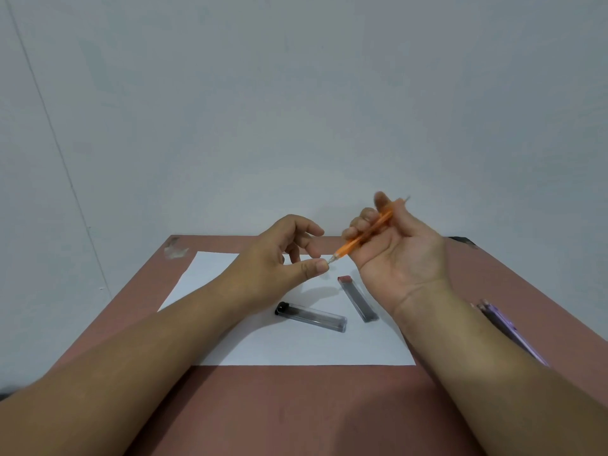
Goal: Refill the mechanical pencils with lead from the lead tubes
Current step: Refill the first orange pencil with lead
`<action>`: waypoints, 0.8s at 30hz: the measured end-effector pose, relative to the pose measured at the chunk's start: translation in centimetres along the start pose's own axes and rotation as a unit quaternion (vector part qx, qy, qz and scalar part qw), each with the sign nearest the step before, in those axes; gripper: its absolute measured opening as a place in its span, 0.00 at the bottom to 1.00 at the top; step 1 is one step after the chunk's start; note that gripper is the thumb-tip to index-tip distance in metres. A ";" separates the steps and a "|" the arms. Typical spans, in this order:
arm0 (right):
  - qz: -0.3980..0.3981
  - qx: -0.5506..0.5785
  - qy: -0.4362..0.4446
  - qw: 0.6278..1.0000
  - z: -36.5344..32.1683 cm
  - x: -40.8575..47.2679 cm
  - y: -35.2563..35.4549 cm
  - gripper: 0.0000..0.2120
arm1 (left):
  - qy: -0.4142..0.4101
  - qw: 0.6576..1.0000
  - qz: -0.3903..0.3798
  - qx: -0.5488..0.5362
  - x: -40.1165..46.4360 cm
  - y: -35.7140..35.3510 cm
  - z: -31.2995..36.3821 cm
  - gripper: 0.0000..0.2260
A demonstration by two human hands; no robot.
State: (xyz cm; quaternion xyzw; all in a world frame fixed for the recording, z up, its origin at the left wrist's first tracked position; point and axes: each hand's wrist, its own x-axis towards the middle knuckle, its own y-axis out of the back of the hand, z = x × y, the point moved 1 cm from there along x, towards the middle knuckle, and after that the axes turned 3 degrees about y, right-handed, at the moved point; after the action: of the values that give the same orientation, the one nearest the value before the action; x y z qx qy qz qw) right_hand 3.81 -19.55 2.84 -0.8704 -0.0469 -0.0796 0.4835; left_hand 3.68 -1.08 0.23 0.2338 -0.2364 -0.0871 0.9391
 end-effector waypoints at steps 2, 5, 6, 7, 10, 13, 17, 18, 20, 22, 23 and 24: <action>0.016 -0.063 -0.004 0.998 0.4 0.0 -0.1 0.11 | 0.003 1.000 0.002 0.019 -0.1 0.0 0.2 0.17; 0.045 -0.223 0.007 0.974 0.7 -0.1 0.1 0.09 | 0.001 0.998 -0.016 0.068 -0.3 0.0 0.4 0.19; 0.047 -0.281 0.013 0.958 0.7 -0.1 0.2 0.08 | -0.001 0.995 -0.028 0.091 -0.4 0.0 0.4 0.19; 0.043 -0.332 0.017 0.942 0.6 -0.2 0.1 0.08 | -0.004 0.992 -0.044 0.116 -0.4 -0.1 0.5 0.20; 0.018 -0.458 0.038 0.888 0.1 -0.9 -0.3 0.06 | -0.022 0.978 -0.097 0.182 -0.6 -0.6 0.8 0.21; 0.015 -0.539 0.070 0.839 -0.5 -1.7 -0.8 0.05 | -0.037 0.976 -0.114 0.179 -0.7 -0.9 1.2 0.22; 0.025 -0.579 0.064 0.813 -2.1 -2.3 -1.9 0.08 | -0.046 0.976 -0.128 0.172 -0.9 -1.3 1.7 0.23; 0.021 -0.612 0.065 0.788 -3.0 -2.3 -2.1 0.04 | -0.048 0.973 -0.136 0.181 -1.0 -1.6 2.0 0.23; 0.020 -0.698 0.067 0.712 -5.1 -2.8 -2.6 0.03 | -0.057 0.964 -0.161 0.205 -1.4 -2.4 3.0 0.27; 0.032 -0.763 0.065 0.643 -7.3 -3.6 -2.5 0.06 | -0.073 0.956 -0.184 0.217 -1.9 -3.3 3.9 0.30; 0.042 -0.785 0.064 0.615 -8.5 -4.2 -2.1 0.07 | -0.081 0.954 -0.196 0.213 -2.2 -3.7 4.2 0.30; 0.053 -0.804 0.061 0.589 -9.7 -4.9 -1.6 0.07 | -0.090 0.952 -0.210 0.206 -2.4 -4.1 4.5 0.30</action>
State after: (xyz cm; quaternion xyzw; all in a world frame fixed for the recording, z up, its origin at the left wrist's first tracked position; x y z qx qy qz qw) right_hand -2.21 -26.94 8.32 -0.8990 0.1117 -0.1123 -0.4083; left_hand -0.77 -5.82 0.77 0.4573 -0.2787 -0.2522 0.8060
